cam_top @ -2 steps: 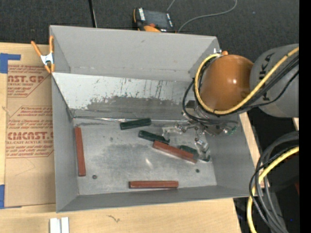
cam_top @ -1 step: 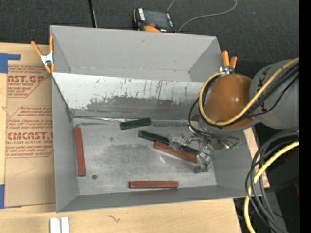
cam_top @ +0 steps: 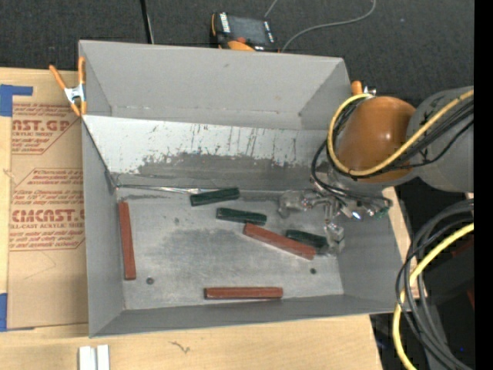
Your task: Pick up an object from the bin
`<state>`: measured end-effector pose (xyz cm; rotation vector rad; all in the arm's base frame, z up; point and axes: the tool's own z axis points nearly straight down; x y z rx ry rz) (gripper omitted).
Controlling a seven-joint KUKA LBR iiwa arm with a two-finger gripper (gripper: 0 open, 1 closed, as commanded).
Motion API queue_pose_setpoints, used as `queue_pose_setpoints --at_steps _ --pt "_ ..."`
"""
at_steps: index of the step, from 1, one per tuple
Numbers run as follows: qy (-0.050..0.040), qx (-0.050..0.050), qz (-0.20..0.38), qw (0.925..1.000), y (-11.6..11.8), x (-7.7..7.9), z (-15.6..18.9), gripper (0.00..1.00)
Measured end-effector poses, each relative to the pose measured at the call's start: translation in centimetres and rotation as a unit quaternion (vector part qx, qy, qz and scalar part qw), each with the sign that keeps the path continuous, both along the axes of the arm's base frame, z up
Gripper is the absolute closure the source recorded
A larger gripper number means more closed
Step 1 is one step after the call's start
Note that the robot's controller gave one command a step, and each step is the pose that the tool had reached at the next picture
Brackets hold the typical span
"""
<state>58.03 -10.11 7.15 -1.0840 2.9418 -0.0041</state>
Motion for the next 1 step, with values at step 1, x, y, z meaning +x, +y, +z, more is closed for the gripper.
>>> queue_pose_setpoints --at_steps 1 --pt "0.0024 0.001 0.002 1.0000 0.21 -0.20 0.00 1.00"
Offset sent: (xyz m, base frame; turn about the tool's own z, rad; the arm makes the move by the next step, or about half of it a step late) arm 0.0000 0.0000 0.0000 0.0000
